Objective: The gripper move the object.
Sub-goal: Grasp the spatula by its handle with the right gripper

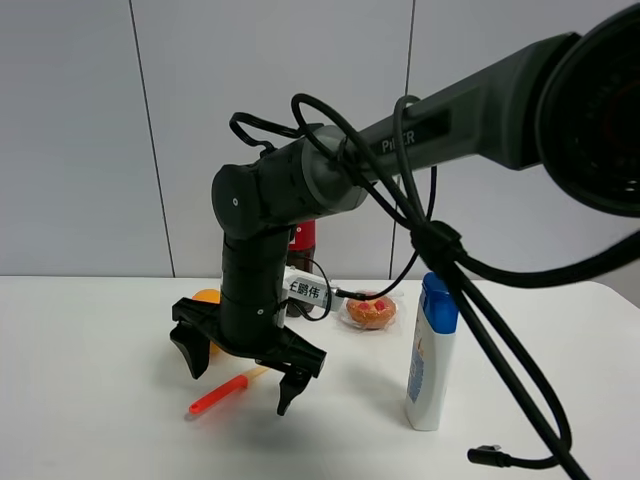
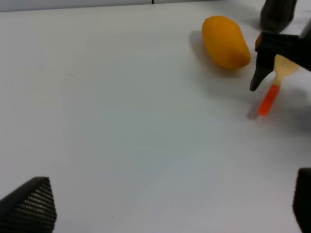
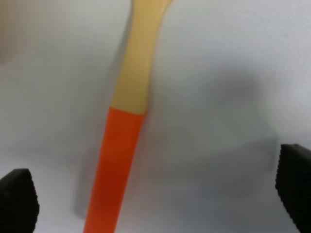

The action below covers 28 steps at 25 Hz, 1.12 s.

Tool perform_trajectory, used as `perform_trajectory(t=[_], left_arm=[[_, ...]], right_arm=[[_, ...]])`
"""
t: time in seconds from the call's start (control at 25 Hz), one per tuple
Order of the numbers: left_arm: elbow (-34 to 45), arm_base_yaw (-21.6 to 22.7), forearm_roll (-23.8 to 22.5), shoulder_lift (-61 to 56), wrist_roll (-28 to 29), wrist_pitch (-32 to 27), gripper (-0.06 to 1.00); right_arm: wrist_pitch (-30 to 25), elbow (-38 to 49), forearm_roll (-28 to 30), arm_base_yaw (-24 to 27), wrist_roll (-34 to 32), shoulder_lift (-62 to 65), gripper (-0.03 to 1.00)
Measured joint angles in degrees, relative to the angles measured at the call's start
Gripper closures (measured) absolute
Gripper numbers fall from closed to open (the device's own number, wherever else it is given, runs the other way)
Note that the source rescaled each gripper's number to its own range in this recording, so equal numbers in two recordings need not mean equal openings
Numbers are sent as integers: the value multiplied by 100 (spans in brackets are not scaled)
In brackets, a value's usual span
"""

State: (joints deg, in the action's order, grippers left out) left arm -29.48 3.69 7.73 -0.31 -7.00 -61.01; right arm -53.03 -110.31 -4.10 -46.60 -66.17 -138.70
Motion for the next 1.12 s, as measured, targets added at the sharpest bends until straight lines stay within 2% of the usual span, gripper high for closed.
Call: perform_trajectory(t=[0.76, 0.84, 0.96, 1.04, 1.12], left_arm=[[0, 0, 0, 0, -7, 0, -6], [0, 0, 0, 0, -7, 0, -6], [0, 0, 0, 0, -1, 0, -6], [0, 0, 0, 0, -1, 0, -6], [0, 0, 0, 0, -1, 0, -6]], right_arm=[[-201, 0, -22, 33, 130, -87, -1], [-208, 0, 7, 33, 130, -90, 8], [-213, 0, 20, 33, 144, -94, 32], [-195, 0, 20, 33, 157, -94, 42], [-195, 0, 20, 33, 176, -94, 46]])
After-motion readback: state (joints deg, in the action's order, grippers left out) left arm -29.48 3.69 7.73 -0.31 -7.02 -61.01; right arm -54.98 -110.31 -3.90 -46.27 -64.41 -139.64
